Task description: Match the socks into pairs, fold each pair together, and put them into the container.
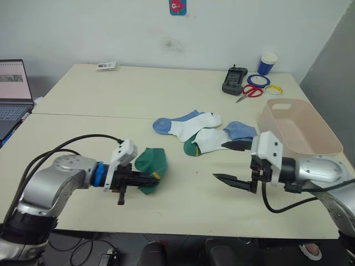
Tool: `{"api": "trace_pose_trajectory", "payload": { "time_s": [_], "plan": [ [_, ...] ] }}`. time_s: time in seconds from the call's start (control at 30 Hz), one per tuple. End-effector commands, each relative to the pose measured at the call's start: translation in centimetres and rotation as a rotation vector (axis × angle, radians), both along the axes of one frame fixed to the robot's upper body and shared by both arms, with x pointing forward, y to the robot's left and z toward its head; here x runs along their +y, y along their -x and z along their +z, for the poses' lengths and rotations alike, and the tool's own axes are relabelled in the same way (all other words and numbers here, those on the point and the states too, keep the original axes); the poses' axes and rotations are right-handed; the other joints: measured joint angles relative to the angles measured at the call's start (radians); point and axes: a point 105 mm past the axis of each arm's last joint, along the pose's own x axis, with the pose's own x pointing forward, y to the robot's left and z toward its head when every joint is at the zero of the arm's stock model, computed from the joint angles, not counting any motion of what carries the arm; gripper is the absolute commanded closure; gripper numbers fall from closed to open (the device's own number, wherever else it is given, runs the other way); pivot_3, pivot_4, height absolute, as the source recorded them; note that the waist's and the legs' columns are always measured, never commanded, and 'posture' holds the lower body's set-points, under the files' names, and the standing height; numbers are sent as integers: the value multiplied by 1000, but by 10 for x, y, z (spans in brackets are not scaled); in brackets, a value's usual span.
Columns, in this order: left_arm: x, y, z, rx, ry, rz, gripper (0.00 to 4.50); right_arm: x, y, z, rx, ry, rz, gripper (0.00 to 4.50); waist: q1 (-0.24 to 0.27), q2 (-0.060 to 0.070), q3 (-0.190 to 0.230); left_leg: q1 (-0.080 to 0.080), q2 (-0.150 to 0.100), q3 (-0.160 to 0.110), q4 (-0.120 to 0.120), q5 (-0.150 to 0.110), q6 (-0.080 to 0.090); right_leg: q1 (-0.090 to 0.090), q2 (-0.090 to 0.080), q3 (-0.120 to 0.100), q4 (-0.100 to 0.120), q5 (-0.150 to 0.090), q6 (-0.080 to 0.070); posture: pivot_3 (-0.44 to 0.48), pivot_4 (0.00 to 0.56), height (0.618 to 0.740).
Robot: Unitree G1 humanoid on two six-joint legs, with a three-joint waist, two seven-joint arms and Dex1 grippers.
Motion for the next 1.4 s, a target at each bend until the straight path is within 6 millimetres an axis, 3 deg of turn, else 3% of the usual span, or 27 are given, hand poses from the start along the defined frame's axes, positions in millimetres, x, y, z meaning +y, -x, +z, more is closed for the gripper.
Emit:
{"api": "trace_pose_trajectory", "payload": {
  "time_s": [0.03,0.2,0.27,0.33,0.43,0.5,0.63,0.83,1.07,1.23,1.4],
  "plan": [
    [-29,8,9,76,85,-84,4488,-10,10,7,-28,26,-39,0,0,0,0,0,0,0,0,0,0,0,0,0,0,0,0,0,150,725],
    [-76,6,31,150,236,-192,4488,-24,24,2,25,71,-90,0,6,0,0,-5,-1,-7,4,0,0,1,0,-6,0,0,0,0,150,725],
    [-92,4,52,194,340,-223,4488,-31,31,-1,61,98,-106,0,8,0,1,-8,-1,-12,8,0,0,1,1,-10,0,0,0,0,150,725],
    [-97,-3,76,255,445,-213,4488,-38,35,-2,85,123,-125,0,9,1,1,-10,-1,-15,11,0,0,1,1,-13,0,0,0,0,150,725],
    [-84,-13,94,351,519,-165,4488,-44,39,-2,102,138,-144,0,-2,1,1,-10,-1,-19,12,0,0,2,4,-13,1,0,0,0,150,725],
    [-71,-19,88,405,513,-89,4488,-46,40,-1,107,139,-151,0,-6,2,1,-9,-1,-21,12,0,0,3,6,-13,1,0,0,0,150,725],
    [-41,-24,43,488,398,124,4488,-45,37,-3,109,137,-155,0,-7,2,1,-8,0,-23,12,0,0,3,8,-13,2,0,0,0,150,725],
    [-14,-31,-6,498,269,329,4488,-36,24,-13,108,97,-172,0,3,2,1,-10,-2,-22,12,1,-2,3,1,-16,1,0,0,0,150,725],
    [16,-45,-21,355,155,412,4488,-14,-39,-48,165,-87,-430,0,1,1,3,-11,-3,-21,10,1,-2,1,-1,-16,0,0,0,0,150,725],
    [23,-50,-28,312,126,428,4488,6,-62,-79,267,-159,-530,0,5,2,3,-14,-2,-21,10,1,-2,-1,0,-17,1,0,0,0,150,725],
    [27,-55,-33,242,107,450,4488,21,-75,-89,301,-198,-572,0,8,3,3,-16,-2,-21,10,1,-2,-1,-1,-18,1,1,-1,0,150,725]
  ]
}}
